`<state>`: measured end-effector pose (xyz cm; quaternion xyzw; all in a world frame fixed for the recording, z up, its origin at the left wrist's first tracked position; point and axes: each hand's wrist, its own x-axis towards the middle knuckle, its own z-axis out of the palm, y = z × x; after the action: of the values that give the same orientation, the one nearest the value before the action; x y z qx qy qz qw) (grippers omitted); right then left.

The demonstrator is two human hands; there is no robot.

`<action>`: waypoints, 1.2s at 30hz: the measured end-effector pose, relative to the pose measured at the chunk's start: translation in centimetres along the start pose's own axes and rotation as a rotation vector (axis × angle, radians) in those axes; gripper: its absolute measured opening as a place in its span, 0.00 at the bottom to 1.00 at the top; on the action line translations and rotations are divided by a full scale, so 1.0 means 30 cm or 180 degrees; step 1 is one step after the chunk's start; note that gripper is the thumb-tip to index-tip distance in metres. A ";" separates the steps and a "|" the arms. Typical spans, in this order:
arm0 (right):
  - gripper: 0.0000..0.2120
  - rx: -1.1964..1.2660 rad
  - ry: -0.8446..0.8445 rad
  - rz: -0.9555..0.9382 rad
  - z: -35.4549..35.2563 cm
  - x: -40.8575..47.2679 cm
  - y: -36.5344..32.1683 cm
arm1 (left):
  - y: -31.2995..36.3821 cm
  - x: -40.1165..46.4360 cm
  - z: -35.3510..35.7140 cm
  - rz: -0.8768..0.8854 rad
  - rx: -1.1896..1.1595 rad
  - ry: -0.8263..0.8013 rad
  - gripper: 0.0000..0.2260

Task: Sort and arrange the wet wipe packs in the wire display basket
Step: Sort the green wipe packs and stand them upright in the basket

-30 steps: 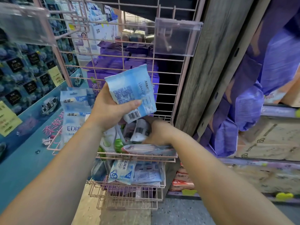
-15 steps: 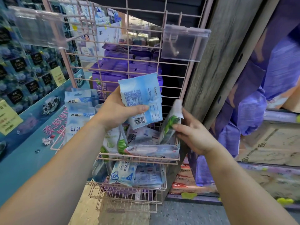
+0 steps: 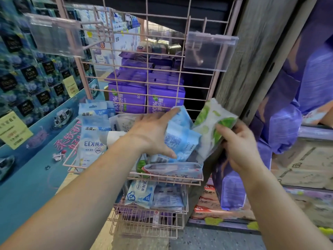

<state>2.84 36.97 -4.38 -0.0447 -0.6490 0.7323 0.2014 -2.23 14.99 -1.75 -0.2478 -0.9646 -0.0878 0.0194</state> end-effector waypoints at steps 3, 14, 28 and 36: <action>0.08 0.0107 0.0125 -0.0521 0.018 -0.032 -0.086 | 0.022 0.001 -0.007 -0.0015 0.0576 0.0107 0.54; 0.08 0.0708 -0.0304 -0.1228 0.150 -0.129 -0.169 | -0.193 -0.240 -0.013 -0.0706 -0.1487 0.1513 0.35; 0.08 -0.0967 -0.0486 -0.0569 0.272 -0.125 0.004 | -0.300 -0.187 0.023 -0.0254 -0.2752 0.0134 0.15; 0.12 -0.0880 -0.0646 -0.0515 0.323 -0.091 -0.028 | -0.233 -0.180 -0.060 0.0129 -0.3607 0.0577 0.17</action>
<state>2.36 27.05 -2.61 0.0544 -0.7619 0.6183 0.1851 -0.86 6.08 -1.54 -0.2294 -0.7565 -0.6116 -0.0322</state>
